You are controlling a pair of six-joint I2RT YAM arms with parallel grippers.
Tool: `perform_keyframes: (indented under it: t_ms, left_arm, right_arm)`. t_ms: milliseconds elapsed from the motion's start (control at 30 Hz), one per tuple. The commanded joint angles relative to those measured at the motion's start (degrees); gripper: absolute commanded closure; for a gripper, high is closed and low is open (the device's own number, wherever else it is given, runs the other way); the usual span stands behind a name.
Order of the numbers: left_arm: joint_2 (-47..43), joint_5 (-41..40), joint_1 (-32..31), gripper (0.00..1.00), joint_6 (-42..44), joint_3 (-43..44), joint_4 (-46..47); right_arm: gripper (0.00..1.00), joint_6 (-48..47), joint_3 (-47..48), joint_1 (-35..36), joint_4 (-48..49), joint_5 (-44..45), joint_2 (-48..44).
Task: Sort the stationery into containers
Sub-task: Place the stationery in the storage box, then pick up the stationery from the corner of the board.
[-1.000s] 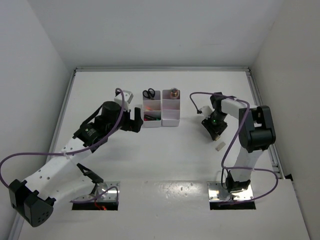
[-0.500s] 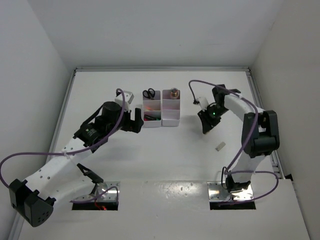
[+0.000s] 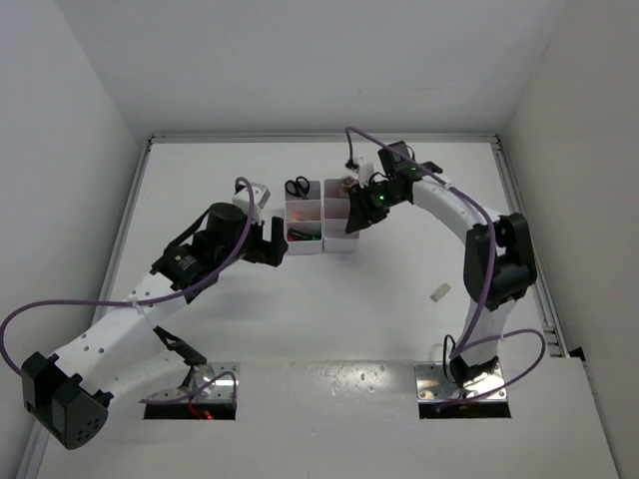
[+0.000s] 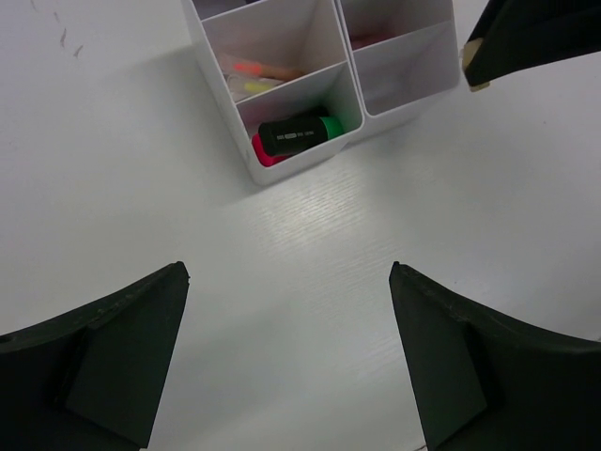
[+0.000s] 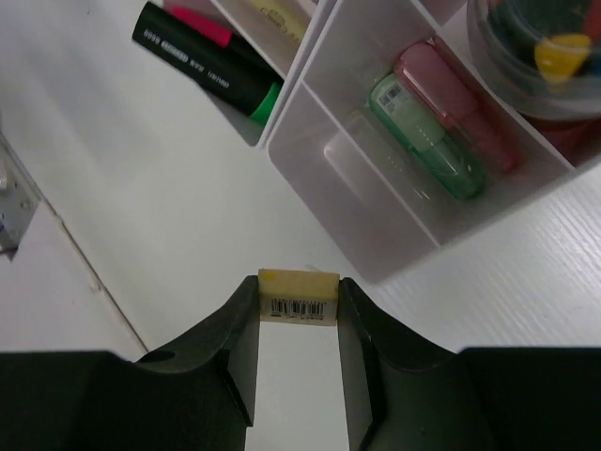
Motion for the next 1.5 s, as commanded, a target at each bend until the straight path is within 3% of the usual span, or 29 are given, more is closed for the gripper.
perform_keyframes:
  t_ms: [0,433,533,633,767,933,1067,1133,1167,1200,1233,1267,1300,1333,1400,1433,1467]
  left_arm:
    - [-0.05,-0.27,0.54,0.06,-0.18,0.07,2.10]
    - [0.48,-0.27,1.06,0.06,-0.18,-0.45,2.10]
    - [0.48,-0.27,1.07,0.06,-0.18,-0.45,2.10]
    - [0.48,-0.27,1.07,0.06,-0.18,-0.45,2.10]
    - [0.48,-0.27,1.07,0.06,-0.18,-0.45,2.10]
    - [0.48,-0.27,1.07,0.06,-0.18,-0.45,2.10]
    - [0.48,-0.27,1.07,0.06,-0.18,-0.45,2.10]
    - [0.48,-0.27,1.07,0.06,-0.18,-0.45,2.10]
    - [0.48,0.25,1.07,0.07,-0.18,-0.45,2.10]
    - [-0.13,0.25,1.07,0.10,-0.18,-0.45,2.10]
    - [-0.13,0.25,1.07,0.15,-0.18,-0.45,2.10]
    - [-0.66,1.04,1.07,0.46,-0.18,-0.45,2.10]
    - [-0.66,1.04,1.07,0.71,0.35,-0.45,2.10]
    - [-0.66,1.65,1.07,1.00,0.35,-0.45,2.10]
    - [-0.66,2.36,1.07,1.00,0.35,-0.45,2.10]
    - [-0.66,2.88,1.07,1.00,0.35,-0.45,2.10]
    - [-0.66,2.89,1.07,0.92,0.35,-0.45,2.10]
  right_arm:
    - [1.00,10.77,1.28,2.56,6.58,4.68,-0.35]
    - [1.00,16.85,1.88,6.34,10.28,18.66,3.07]
    - [0.77,16.85,1.89,6.35,9.22,18.66,3.69]
    - [0.64,16.24,1.89,6.35,9.22,18.04,3.69]
    - [0.63,15.62,2.51,6.35,8.60,15.94,3.69]
    - [0.52,14.48,2.51,6.88,8.08,14.79,-0.17]
    - [0.51,14.48,2.51,6.88,8.08,13.75,-0.70]
    - [0.60,12.29,3.03,6.27,7.46,11.99,-1.75]
    - [0.93,10.37,3.03,6.26,5.98,8.76,-3.85]
    - [1.00,1.99,3.03,5.74,4.66,6.99,-5.43]
    - [1.00,-3.92,2.42,5.74,3.08,6.19,-7.45]
    - [1.00,-11.98,1.29,5.73,-0.67,4.70,-9.82]
    - [1.00,-29.47,-2.81,5.73,-2.89,4.68,-14.89]
    - [1.00,-39.56,-5.64,5.21,-5.52,7.29,-17.55]
    - [1.00,-57.86,-16.40,5.21,-12.10,11.87,-22.56]
    - [0.96,-66.91,-20.74,5.21,-11.01,15.11,-25.11]
    - [0.94,-69.61,-28.35,5.21,-9.52,22.02,-30.10]
